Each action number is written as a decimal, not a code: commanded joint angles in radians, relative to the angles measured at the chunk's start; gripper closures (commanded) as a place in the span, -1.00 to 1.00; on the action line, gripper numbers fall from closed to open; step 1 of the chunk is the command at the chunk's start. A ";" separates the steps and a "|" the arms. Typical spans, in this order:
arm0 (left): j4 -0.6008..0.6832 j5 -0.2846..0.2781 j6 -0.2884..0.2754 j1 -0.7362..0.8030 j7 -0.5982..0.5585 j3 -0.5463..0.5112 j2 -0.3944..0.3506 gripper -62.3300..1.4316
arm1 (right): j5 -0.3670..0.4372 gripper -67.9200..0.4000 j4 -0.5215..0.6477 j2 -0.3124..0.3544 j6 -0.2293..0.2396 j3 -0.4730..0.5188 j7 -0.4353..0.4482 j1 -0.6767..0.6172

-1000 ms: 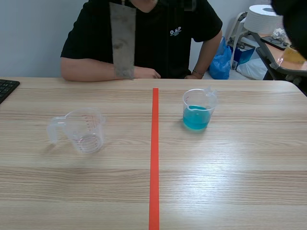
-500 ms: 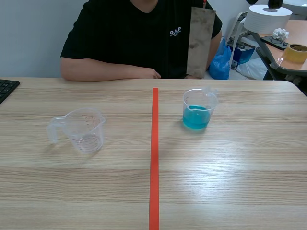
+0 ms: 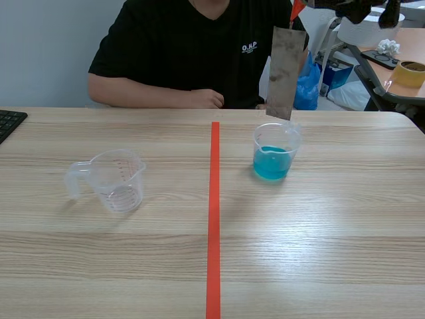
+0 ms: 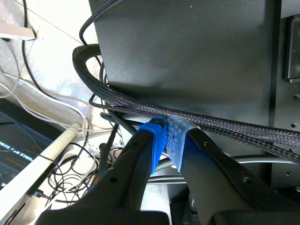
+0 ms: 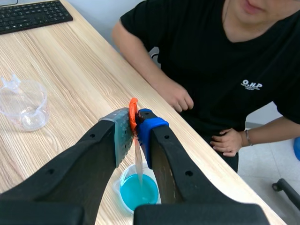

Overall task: Do the redox reaction experiment.
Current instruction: 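Move the plate over the blue solution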

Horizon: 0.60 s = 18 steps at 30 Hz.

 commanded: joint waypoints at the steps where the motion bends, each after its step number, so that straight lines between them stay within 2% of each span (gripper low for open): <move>1: 0.011 -0.002 -0.002 0.006 -0.006 -0.002 0.000 0.82 | 0.010 0.97 0.003 0.005 -0.002 0.003 0.016 0.023; 5: 0.011 -0.002 -0.002 0.006 -0.006 -0.002 0.000 0.82 | 0.010 0.97 -0.019 0.005 0.002 0.003 0.024 0.020; 11: 0.011 -0.002 -0.002 0.006 -0.006 -0.002 0.000 0.82 | 0.010 0.97 -0.100 0.005 0.045 0.003 0.069 0.020; 18: 0.011 -0.002 -0.002 0.006 -0.006 -0.002 0.000 0.82 | 0.010 0.97 -0.150 0.005 0.072 0.003 0.103 0.020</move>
